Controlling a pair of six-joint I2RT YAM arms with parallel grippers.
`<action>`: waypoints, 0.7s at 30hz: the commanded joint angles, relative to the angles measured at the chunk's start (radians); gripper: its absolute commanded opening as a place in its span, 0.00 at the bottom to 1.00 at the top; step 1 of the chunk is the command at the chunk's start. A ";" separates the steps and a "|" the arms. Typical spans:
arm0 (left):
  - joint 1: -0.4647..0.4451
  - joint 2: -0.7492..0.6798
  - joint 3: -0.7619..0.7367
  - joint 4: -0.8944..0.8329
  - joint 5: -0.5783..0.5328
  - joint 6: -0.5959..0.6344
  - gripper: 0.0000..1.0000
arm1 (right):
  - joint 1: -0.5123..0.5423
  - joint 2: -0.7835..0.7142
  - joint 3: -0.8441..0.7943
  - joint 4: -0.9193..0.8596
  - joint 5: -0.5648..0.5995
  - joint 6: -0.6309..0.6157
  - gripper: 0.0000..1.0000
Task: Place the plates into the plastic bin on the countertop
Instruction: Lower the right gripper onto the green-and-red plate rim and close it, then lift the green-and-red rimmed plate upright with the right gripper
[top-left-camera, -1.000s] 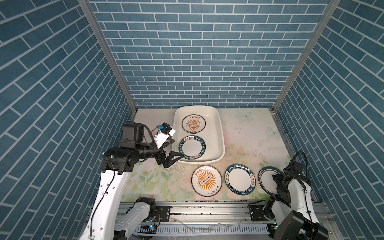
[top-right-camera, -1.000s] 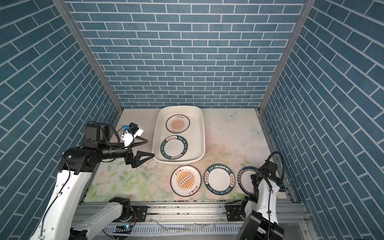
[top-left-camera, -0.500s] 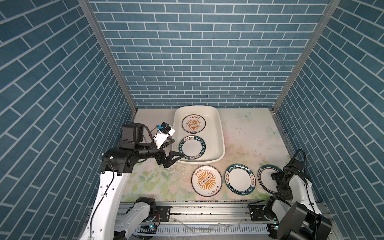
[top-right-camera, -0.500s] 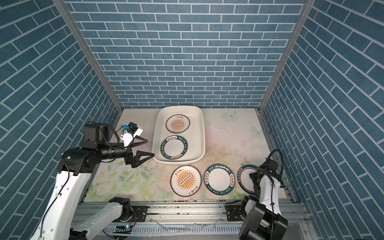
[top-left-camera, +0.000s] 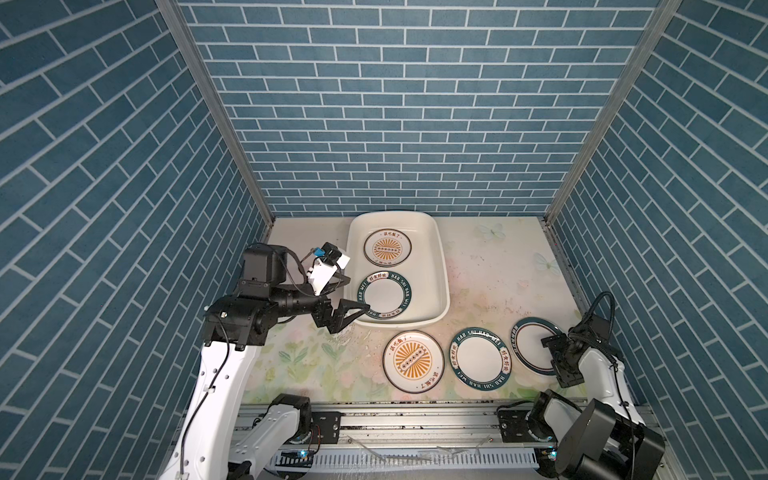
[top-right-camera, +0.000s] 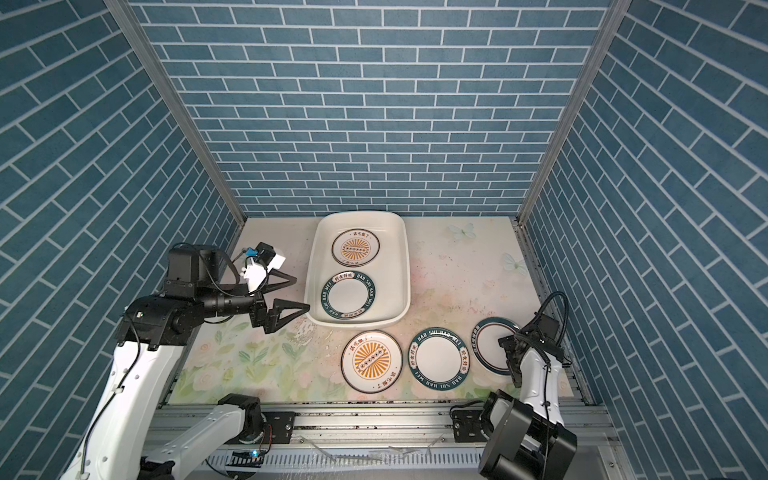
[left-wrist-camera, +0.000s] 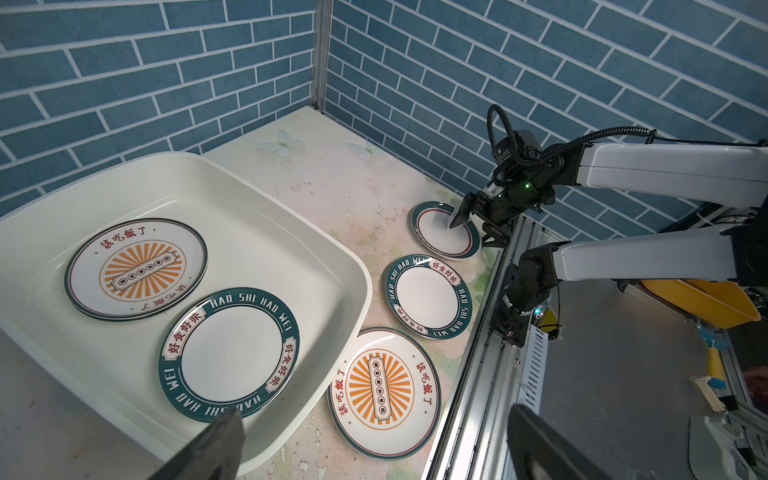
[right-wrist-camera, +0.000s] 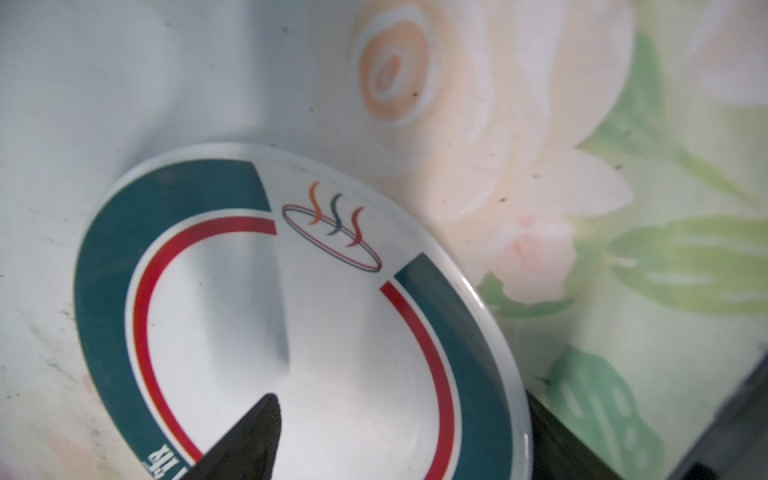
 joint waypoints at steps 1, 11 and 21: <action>-0.005 0.001 -0.005 0.014 0.012 -0.008 1.00 | -0.002 0.042 0.007 0.071 -0.091 -0.029 0.84; -0.006 -0.002 -0.018 0.043 0.019 -0.038 1.00 | 0.037 0.137 0.034 0.189 -0.195 -0.091 0.77; -0.008 0.001 -0.010 0.049 0.016 -0.049 1.00 | 0.209 0.256 0.099 0.303 -0.233 -0.083 0.71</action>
